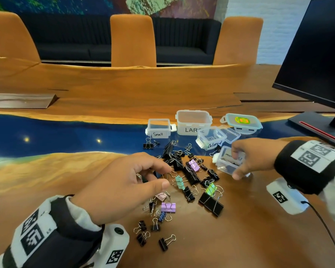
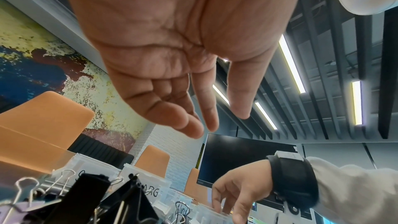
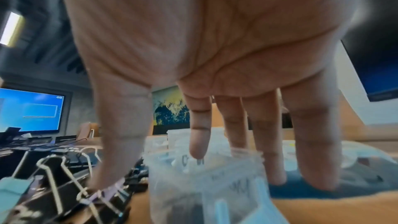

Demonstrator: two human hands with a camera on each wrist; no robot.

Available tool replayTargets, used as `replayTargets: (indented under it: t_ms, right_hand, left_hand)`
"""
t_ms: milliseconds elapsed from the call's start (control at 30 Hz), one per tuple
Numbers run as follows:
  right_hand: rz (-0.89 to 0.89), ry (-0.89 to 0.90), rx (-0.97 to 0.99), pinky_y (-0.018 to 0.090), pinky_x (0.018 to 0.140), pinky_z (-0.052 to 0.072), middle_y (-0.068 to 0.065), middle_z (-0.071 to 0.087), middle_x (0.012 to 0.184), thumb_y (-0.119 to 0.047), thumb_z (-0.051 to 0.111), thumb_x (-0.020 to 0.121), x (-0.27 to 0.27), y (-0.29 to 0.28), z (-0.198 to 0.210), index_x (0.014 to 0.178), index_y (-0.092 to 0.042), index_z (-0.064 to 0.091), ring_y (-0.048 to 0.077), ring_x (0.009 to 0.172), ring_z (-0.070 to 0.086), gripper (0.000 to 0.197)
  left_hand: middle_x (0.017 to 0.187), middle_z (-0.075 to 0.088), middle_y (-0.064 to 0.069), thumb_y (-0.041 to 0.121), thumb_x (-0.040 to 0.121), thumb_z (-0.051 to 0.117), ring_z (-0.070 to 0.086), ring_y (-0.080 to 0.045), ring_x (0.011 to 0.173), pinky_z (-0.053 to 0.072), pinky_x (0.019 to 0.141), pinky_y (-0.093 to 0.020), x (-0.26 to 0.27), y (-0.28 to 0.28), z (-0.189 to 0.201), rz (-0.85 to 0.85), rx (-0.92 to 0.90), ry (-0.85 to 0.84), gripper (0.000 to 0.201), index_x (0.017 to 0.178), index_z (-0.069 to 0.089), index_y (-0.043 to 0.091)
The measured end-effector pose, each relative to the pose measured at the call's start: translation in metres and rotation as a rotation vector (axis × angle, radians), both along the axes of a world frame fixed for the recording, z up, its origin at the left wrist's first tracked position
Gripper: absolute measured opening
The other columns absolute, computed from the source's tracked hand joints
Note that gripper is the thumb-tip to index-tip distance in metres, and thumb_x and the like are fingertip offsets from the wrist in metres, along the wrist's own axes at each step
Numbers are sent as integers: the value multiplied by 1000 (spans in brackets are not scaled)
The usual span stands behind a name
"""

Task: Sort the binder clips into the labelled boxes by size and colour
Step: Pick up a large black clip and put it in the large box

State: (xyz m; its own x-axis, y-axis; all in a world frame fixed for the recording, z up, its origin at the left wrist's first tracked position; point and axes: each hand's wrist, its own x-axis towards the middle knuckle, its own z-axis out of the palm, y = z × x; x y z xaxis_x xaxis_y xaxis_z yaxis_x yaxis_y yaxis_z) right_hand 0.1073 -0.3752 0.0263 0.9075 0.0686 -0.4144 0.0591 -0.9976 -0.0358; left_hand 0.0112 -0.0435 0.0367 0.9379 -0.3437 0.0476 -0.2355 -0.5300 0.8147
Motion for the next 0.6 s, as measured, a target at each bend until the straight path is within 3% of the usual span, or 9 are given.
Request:
replayTargets:
  t_ms: [133,233,300,367,433,533,600]
  right_hand:
    - [48,-93,-78,31,76,54,-7,60,102,-47,80,73,-3,2,1,100,-35,44,10,85,58,47]
    - [103,-206,90,28,76,55,-9,58,109,-48,84,68,-14,9,23,104,-34,39,10,91,60,59]
    - [187,-250,264,23,70,53,-15,55,107,-49,89,62,-29,28,39,106,-34,39,6,86,58,68]
    - [302,-235,468,31,71,55,-16,55,100,-51,91,56,-47,53,46,105,-35,38,8,82,58,74]
    - [395,-173,613,38,72,57,-14,59,99,-53,93,51,-57,73,44,105,-37,38,12,84,63,79]
    - [319,-25,841,35,78,59,-9,65,108,-55,91,51,-48,80,40,111,-33,46,14,92,69,78]
    - [214,-123,810,35,78,56,-7,69,102,-64,75,71,-24,65,31,103,-29,57,10,88,68,50]
  left_hand:
    - [86,70,8,35,83,78,60,-1,59,49,58,-16,0,3,-1,17,-22,38,22,103,73,42]
    - [92,68,20,35,79,82,61,3,66,50,63,-17,1,0,-1,36,14,44,32,106,71,46]
    - [100,64,30,38,71,87,62,8,75,52,66,-16,2,-7,0,33,17,48,54,120,64,47]
    - [119,58,34,46,60,89,65,8,90,56,75,-18,4,-15,0,16,-23,62,87,137,48,52]
    - [131,54,32,46,57,92,66,5,104,58,85,-22,5,-22,2,-16,-61,75,103,144,38,53]
    - [114,68,27,42,63,92,68,4,101,58,87,-26,6,-20,2,-8,-14,35,81,131,49,52]
    - [106,69,29,42,63,91,67,7,96,57,79,-21,6,-12,1,28,51,28,72,123,53,53]
